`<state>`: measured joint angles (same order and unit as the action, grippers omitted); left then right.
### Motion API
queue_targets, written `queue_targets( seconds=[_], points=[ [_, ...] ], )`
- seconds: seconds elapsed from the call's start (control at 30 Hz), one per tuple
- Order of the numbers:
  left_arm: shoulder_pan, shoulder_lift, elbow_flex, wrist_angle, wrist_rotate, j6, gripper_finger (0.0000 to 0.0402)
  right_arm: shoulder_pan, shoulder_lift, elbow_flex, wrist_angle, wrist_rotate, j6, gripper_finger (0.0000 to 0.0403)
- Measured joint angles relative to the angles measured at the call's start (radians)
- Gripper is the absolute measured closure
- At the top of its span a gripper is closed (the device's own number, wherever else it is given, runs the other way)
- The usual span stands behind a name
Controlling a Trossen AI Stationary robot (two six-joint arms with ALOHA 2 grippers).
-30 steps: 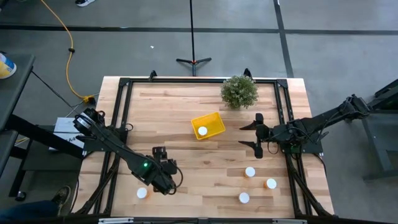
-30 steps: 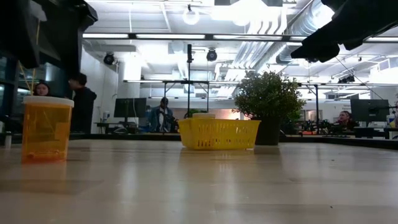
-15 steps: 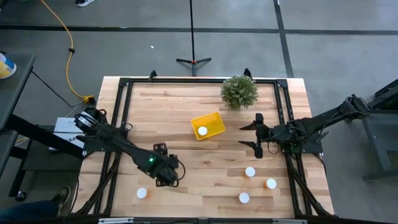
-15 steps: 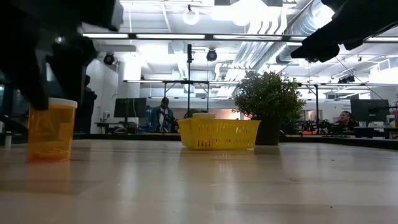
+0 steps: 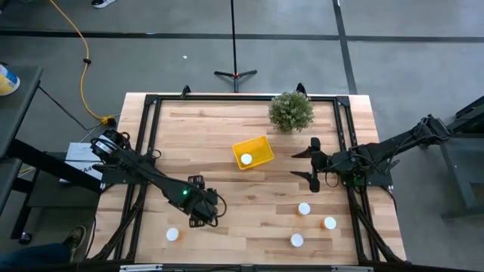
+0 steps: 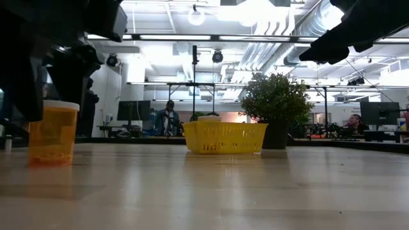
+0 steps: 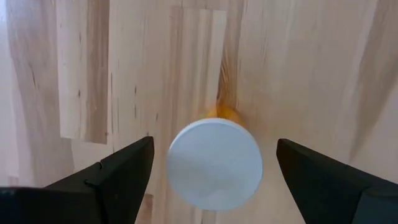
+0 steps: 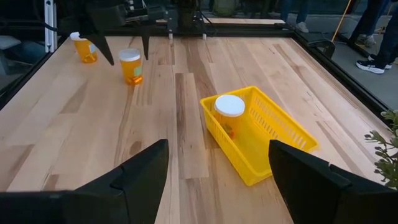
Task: Pick and place pill bottles into a basket
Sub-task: Put the orange pill bottle into the yellow bin
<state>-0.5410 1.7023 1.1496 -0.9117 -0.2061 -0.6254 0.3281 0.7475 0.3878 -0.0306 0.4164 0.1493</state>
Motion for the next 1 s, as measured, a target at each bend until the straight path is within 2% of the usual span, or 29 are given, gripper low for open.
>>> queue_targets(
  seconds=[0.37,1.0],
  points=[
    [0.001,0.000,0.000,-0.006,0.036,0.076,0.0028,0.000,0.000,0.000,-0.003,0.000,0.005,0.0135],
    [0.006,0.000,0.000,0.000,0.032,0.072,0.0028,0.000,0.000,0.000,-0.004,0.000,0.004,0.0135]
  ],
)
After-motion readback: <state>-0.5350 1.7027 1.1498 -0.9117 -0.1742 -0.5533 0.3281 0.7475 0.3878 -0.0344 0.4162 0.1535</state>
